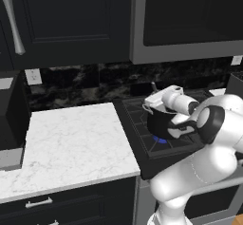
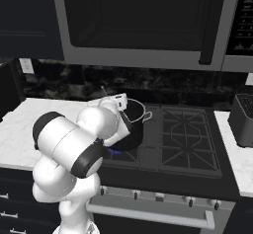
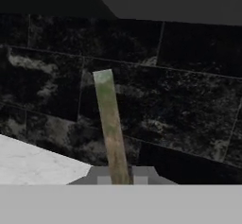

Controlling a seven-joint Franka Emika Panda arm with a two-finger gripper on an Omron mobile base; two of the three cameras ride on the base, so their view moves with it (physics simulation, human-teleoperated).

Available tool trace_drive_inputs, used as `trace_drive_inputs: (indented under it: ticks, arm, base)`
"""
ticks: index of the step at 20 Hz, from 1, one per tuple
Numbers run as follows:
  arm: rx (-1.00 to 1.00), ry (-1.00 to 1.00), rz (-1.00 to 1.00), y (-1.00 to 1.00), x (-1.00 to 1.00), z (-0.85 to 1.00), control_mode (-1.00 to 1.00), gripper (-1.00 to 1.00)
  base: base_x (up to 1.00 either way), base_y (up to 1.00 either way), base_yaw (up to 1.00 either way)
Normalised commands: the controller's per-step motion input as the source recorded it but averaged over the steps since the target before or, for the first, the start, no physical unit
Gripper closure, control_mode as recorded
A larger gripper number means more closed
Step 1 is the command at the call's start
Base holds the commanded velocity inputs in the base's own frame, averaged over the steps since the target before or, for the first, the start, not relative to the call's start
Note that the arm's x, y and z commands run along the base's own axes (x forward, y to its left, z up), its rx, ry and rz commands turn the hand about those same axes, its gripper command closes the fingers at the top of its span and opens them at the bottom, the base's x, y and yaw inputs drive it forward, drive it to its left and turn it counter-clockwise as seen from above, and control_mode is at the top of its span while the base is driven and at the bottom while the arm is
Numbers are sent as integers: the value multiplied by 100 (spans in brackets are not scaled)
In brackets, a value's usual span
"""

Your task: Put the lime and lemon wedge in the pot. Retrieve the spatula and lightly stir the vegetables in the pot.

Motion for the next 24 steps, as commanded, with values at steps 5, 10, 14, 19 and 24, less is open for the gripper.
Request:
trace_drive_inputs:
  ticks: [5, 10, 14, 19, 24]
  arm:
    - [31, -10, 22, -12, 8, 29, -100, 100]
    - [11, -10, 11, -49, 13, -6, -100, 100]
    - [0, -6, 5, -67, 8, -61, -100, 100]
    - [-1, -8, 4, -70, -3, -66, -100, 100]
    - [-1, -15, 4, -60, -17, -57, -100, 100]
  base:
    - [0, 0, 0]
    - [0, 0, 0]
    - [0, 0, 0]
    - [0, 0, 0]
    - [0, 0, 0]
